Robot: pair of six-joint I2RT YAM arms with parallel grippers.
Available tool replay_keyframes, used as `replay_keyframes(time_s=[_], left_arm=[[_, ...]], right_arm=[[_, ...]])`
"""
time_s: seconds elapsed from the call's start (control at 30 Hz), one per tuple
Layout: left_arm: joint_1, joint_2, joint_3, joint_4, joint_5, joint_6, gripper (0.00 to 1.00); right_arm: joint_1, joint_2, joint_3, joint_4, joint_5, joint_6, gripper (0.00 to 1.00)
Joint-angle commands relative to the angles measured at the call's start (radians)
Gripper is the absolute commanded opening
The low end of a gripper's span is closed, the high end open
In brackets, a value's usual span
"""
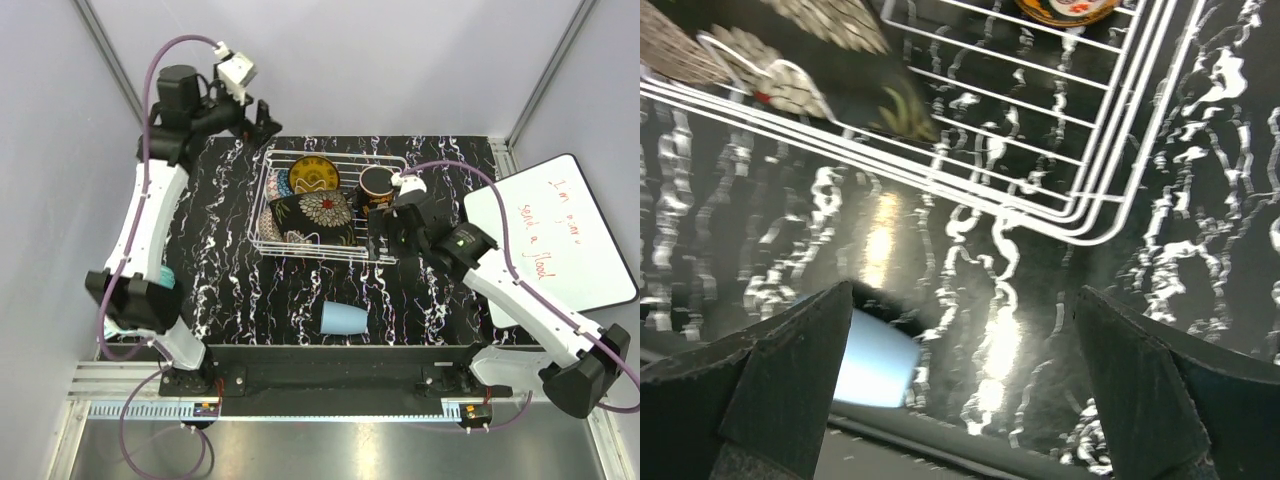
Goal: Load the mixed dishes into the dish rack
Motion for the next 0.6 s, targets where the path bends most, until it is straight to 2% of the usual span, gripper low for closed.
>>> replay_keyframes(time_s=[0.0, 0.1, 0.13, 0.17, 0.2, 0.23, 0.27, 0.3, 0.33, 0.37, 0.57], left_arm=[[0.064, -0.158, -0.201, -0.001, 0.066, -0.069, 0.99], [0.088, -0.297, -0.360, -0.002, 0.061, -0.033, 0.99], [0.090, -0.360, -0.397, 0.002, 0.058, -0.019, 0.99], [0.091, -0.388, -0.453, 0.006, 0.057, -0.017, 0.99], [0.092, -0.413, -0.478, 0.008, 0.058, -0.017, 0.99], [0.092, -0.448, -0.500, 0.011, 0.060, -0.026, 0.99], [0.092, -0.463, -0.543, 0.017, 0.061, -0.035, 0.99], [0.092, -0.476, -0.561, 0.023, 0.064, -0.046, 0.99], [0.092, -0.499, -0.581, 0.031, 0.069, -0.064, 0.99], [0.092, -0.511, -0.625, 0.058, 0.070, -0.072, 0.99], [0.092, -0.553, -0.736, 0.115, 0.063, -0.069, 0.99]], right_arm=[[0.008, -0.025, 0.083, -0.007, -0.049, 0.124, 1.00], [0.008, -0.137, -0.009, 0.063, -0.163, 0.132, 1.00], [0.008, -0.166, -0.055, 0.168, -0.212, 0.138, 1.00], [0.008, -0.180, -0.122, 0.197, -0.244, 0.141, 1.00], [0.008, -0.088, -0.097, 0.182, -0.270, 0.103, 1.00], [0.053, 0.012, -0.036, -0.002, -0.213, 0.083, 1.00], [0.103, 0.119, 0.131, -0.129, -0.100, 0.061, 1.00], [0.181, 0.289, 0.191, -0.221, 0.027, 0.029, 1.00], [0.249, 0.345, 0.229, -0.301, 0.240, 0.026, 1.00], [0.345, 0.387, 0.280, -0.311, 0.287, 0.024, 0.99], [0.404, 0.579, 0.424, -0.332, 0.259, 0.032, 1.00]])
